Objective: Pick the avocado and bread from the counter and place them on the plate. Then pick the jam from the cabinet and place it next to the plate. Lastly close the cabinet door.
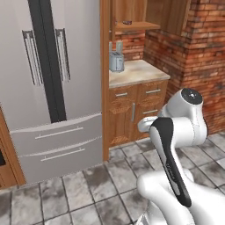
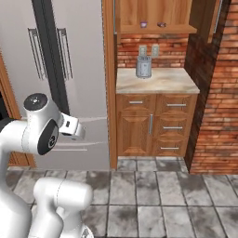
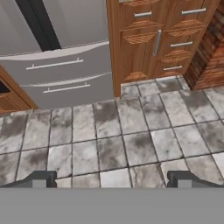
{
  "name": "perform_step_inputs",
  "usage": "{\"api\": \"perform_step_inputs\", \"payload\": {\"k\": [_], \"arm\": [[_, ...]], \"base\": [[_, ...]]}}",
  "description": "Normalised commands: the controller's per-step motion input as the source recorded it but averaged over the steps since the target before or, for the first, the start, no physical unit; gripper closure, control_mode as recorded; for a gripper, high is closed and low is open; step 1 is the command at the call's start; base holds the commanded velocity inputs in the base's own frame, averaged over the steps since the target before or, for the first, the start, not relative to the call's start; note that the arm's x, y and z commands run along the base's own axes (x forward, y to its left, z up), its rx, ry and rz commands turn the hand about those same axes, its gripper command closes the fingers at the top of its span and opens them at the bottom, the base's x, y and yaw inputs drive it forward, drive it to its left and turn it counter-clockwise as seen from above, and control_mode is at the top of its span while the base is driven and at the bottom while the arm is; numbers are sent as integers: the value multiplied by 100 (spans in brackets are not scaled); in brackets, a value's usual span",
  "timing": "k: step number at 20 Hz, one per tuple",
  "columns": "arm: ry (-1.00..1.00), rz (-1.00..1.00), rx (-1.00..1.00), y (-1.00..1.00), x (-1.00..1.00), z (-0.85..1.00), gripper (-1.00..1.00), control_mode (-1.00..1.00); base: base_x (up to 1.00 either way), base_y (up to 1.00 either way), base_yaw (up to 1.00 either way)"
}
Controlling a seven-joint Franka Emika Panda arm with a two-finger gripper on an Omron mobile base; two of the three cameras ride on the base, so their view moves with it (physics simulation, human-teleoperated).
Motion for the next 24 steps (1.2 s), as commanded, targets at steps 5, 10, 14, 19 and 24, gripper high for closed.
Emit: {"api": "perform_step_inputs", "payload": {"k": [5, 10, 14, 19, 24], "arm": [[0, 0, 0, 0, 0, 0, -100, 100], [0, 0, 0, 0, 0, 0, -100, 100], [0, 0, 0, 0, 0, 0, -100, 100], [0, 0, 0, 0, 0, 0, -100, 100], [0, 0, 0, 0, 0, 0, -100, 100]], "base": [[87, -42, 2], [91, -1, -21], [88, -1, -24], [73, -12, -25], [45, -35, -21]]}}
